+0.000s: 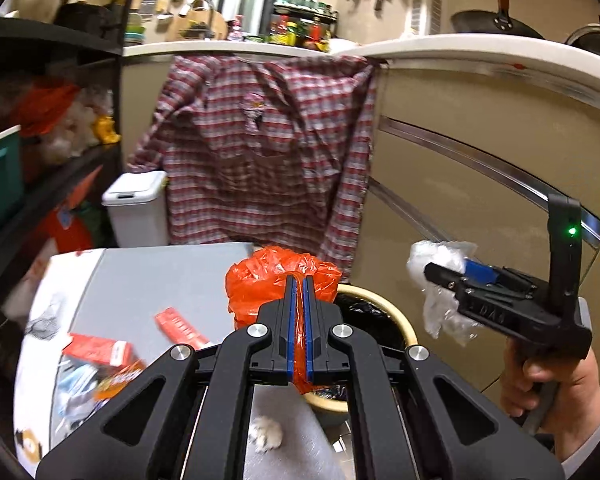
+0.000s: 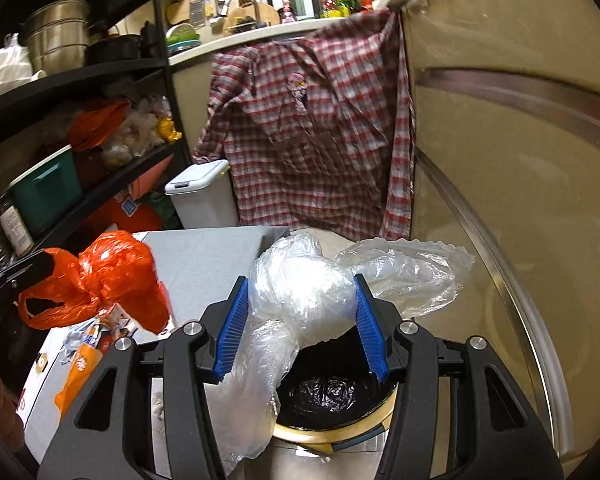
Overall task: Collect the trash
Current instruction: 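Carry the red bag and clear wrap over the bin with both grippers, then open both grippers over the bin to drop the bag and wrap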
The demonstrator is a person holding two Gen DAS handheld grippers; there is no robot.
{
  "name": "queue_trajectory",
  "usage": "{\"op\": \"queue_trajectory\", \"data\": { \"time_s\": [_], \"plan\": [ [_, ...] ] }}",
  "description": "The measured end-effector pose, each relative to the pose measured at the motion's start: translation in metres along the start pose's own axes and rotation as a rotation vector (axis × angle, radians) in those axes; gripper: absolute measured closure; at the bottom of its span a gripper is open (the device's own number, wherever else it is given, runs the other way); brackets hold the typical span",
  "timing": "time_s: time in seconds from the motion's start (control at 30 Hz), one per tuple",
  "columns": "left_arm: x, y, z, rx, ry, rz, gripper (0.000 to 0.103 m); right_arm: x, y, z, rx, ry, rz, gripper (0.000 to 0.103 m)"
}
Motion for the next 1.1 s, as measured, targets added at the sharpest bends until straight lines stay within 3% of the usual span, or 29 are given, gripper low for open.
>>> {"op": "queue_trajectory", "data": {
  "time_s": [0.4, 0.77, 0.9, 1.1],
  "plan": [
    [-0.019, -0.018, -0.069, -0.085, 0.118, 0.014, 0.100, -0.006, -0.010, -0.029, 0.001, 0.028, -0.037, 0.051],
    [-0.027, -0.026, -0.093, -0.121, 0.172, 0.024, 0.100, -0.008, -0.011, -0.036, -0.005, 0.030, -0.038, 0.049],
    [-0.027, -0.021, -0.100, -0.115, 0.205, 0.057, 0.089, -0.011, -0.012, -0.040, -0.018, 0.040, -0.034, 0.035],
    [-0.029, -0.018, -0.095, -0.112, 0.200, 0.053, 0.085, -0.011, -0.012, -0.040, -0.019, 0.040, -0.037, 0.034]
  ]
}}
Point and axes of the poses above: each gripper's, at about its wrist camera, not at the fingertips, and z roughly against the way its jaws point, y to its left, x to its top, the point moved 6 cm from there along -z, roughly the way its jaws point, and after that the axes turned 8 degrees about -y, right-handed, at the moved point
